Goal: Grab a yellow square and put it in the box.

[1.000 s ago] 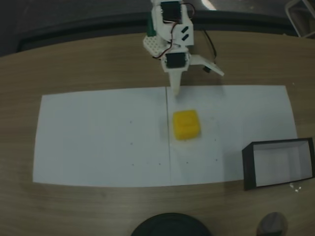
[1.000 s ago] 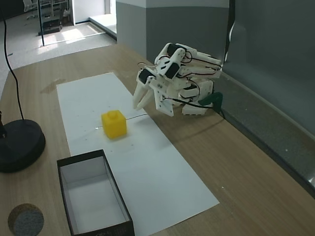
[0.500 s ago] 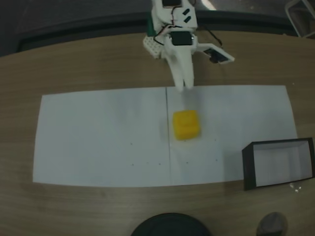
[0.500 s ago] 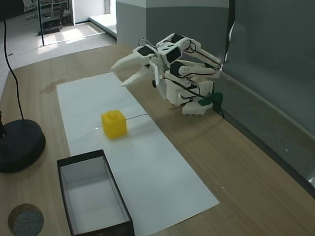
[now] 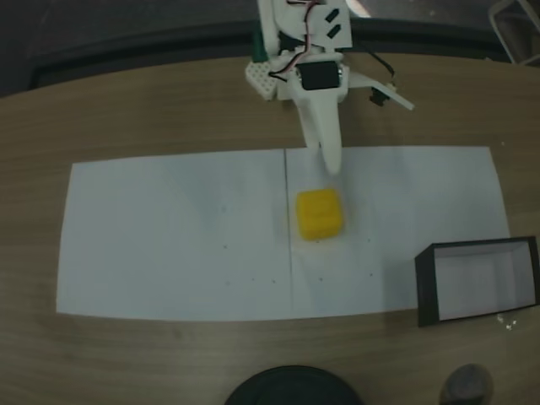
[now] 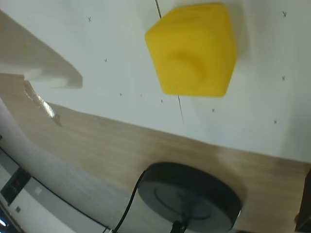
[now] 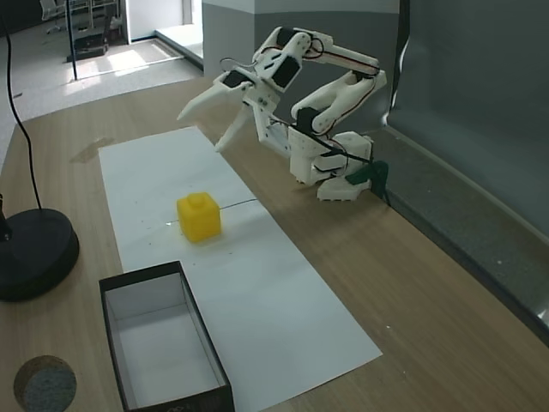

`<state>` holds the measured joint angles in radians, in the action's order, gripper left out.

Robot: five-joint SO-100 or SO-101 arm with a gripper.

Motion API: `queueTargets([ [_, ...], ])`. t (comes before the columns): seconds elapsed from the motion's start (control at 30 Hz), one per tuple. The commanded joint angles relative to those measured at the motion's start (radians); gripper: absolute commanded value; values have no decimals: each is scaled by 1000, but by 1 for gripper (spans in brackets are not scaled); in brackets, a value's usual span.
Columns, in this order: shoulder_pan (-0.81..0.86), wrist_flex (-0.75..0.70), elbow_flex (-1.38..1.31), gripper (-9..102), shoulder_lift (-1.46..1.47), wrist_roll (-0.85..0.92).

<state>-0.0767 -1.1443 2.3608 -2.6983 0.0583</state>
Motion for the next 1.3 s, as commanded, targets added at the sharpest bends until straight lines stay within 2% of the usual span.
queueTargets([
  [0.0,-2,-80,-169,36,232,-5],
  [0.1,-12,-156,-267,36,396,-5],
  [0.2,-61,-175,-316,36,523,-6],
  [0.47,-89,-101,-376,36,765,-69],
  [0.9,-23,48,-433,35,999,-83],
  [1.13,-26,92,-431,12,1055,-80],
  [1.27,-35,92,-440,12,1043,-80],
])
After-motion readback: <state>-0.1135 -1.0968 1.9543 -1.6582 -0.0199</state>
